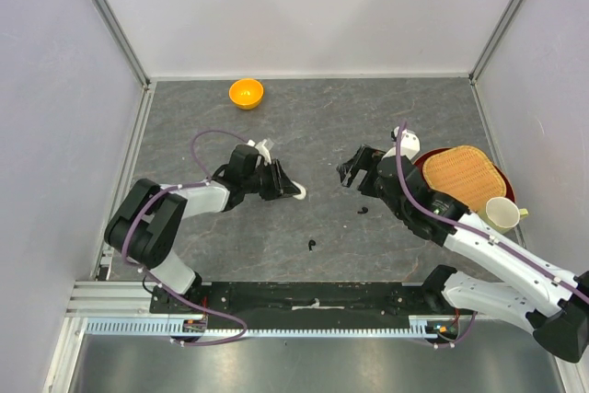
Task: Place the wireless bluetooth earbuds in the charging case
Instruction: Place the charging case at the center of the board.
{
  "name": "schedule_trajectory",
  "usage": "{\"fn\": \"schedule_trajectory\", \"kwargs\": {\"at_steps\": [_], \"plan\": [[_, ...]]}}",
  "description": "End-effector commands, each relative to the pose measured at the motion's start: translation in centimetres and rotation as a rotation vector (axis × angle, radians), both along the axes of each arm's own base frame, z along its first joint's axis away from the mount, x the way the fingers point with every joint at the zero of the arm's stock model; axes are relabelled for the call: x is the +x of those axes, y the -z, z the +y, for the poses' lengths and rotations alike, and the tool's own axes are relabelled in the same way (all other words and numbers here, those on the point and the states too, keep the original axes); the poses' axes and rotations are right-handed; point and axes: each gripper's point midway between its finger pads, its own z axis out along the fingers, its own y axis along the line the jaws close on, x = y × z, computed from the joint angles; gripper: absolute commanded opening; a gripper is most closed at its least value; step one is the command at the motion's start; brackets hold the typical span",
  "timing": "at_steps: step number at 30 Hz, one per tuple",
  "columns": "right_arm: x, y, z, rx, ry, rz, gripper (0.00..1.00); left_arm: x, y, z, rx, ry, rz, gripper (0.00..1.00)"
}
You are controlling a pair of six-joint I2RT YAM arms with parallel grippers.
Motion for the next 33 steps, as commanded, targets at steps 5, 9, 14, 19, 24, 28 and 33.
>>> {"fn": "schedule_trajectory", "kwargs": {"at_steps": [5,9,14,19,24,28,33], "plan": [[0.3,0.4,0.4,-0.008,-0.017,0.018,0.94,1.8,-0.5,-0.3,-0.058,-0.059,0.007,0.21],[0.4,0.5,0.5,-0.010,-0.022,0.025,0.94,1.6,-0.2,-0.2,-0.070,-0.057,0.013,0.27],[0.5,0.5,0.4,-0.005,-0.019,0.025,0.94,1.4,0.5,0.3,-0.055,-0.067,0.027,0.32],[0.4,0.7,0.3,-0.005,-0.021,0.030,0.94,1.1,1.4,0.5,-0.040,-0.064,0.046,0.36],[0.1,0.1,0.4,0.014,-0.048,0.024,0.94,1.0,2.2,1.3,0.018,-0.081,0.066,0.36],[-0.1,-0.2,0.0,0.018,-0.043,0.011,0.94,0.8,2.7,2.0,0.067,-0.084,0.064,0.37],[0.0,-0.1,-0.2,0.009,-0.051,0.008,0.95,0.8,2.8,2.3,0.104,-0.074,0.060,0.38]]}}
